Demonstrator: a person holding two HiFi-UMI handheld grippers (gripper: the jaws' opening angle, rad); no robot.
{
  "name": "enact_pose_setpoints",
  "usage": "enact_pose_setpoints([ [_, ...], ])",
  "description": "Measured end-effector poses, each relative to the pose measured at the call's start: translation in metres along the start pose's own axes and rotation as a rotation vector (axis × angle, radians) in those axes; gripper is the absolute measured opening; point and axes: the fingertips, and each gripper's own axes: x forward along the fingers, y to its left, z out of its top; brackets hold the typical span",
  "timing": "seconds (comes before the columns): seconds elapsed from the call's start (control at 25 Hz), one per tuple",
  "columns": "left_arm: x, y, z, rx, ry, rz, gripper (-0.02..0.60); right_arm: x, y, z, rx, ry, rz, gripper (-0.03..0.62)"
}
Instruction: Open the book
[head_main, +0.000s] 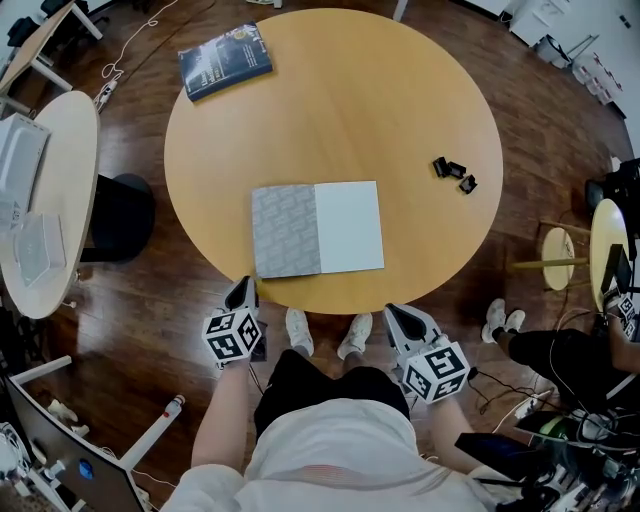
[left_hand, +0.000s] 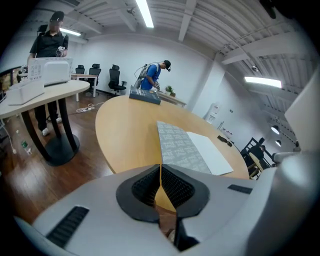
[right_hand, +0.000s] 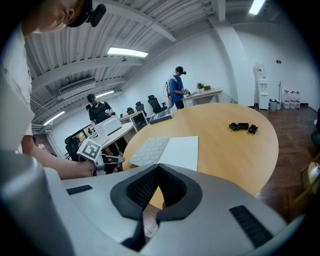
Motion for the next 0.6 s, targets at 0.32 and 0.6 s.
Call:
enact_pose_setpoints([
  [0.32, -0.052, -0.057, 0.059, 0.112, -0.189, -0.119, 0.015, -0.007, 0.004, 0.028, -0.016, -0.071, 0.020, -0.005],
  [0.6, -0.103, -0.132, 0.122, 0.176, -0.350, -0.229, 0.015, -0.037, -0.001, 0.081, -0.084, -0.198, 0.013, -0.005],
])
